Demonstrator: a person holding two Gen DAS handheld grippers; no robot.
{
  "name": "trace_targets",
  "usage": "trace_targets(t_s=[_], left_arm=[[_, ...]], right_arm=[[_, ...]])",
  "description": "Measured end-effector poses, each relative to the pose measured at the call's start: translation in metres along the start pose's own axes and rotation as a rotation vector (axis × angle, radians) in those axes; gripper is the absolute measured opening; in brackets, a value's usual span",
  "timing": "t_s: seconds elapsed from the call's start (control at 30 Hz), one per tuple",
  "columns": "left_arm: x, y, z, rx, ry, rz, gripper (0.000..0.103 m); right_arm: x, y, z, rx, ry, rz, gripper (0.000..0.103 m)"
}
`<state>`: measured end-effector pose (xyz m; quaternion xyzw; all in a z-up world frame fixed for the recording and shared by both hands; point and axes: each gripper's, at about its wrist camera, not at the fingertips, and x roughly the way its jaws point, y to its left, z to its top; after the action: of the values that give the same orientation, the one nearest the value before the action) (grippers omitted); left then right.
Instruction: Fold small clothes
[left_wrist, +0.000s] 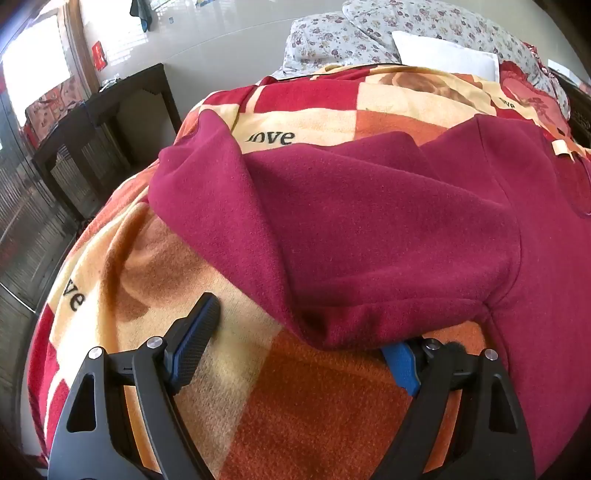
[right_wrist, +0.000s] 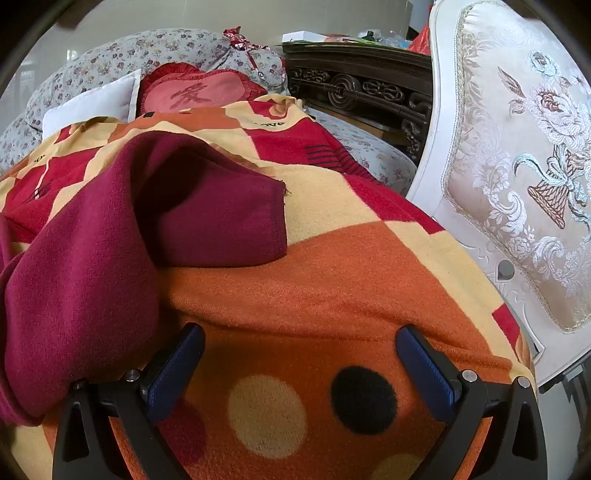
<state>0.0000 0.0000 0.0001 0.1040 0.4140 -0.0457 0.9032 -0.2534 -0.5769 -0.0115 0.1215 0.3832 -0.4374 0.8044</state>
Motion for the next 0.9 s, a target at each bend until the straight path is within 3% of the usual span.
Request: trace_targets(t_s=[0.43,0.6,0.8,0.9], left_arm=[[-0.002,-0.001,0.002,0.011,0.017,0.031,0.083],[-0.018,-0.007,0.000,0.027,0.052,-0.023,0.083],[-0.051,-0.019,-0.012,0.031,0.025,-0.068,0.083],[-0.060,-0.024,-0.013,0.026,0.022,-0.089,0.083]], right_arm=[[-0.002,0.002,0.001,0.002,-0.001,0.001,0.103],[-0.001,0.003,0.001,0.006,0.000,-0.012,0.103],[-0.002,0.011,0.001,-0.012,-0.008,-0.069,0.103],[-0.002,0.007,0.000,-0.001,-0.008,-0.056,0.103]])
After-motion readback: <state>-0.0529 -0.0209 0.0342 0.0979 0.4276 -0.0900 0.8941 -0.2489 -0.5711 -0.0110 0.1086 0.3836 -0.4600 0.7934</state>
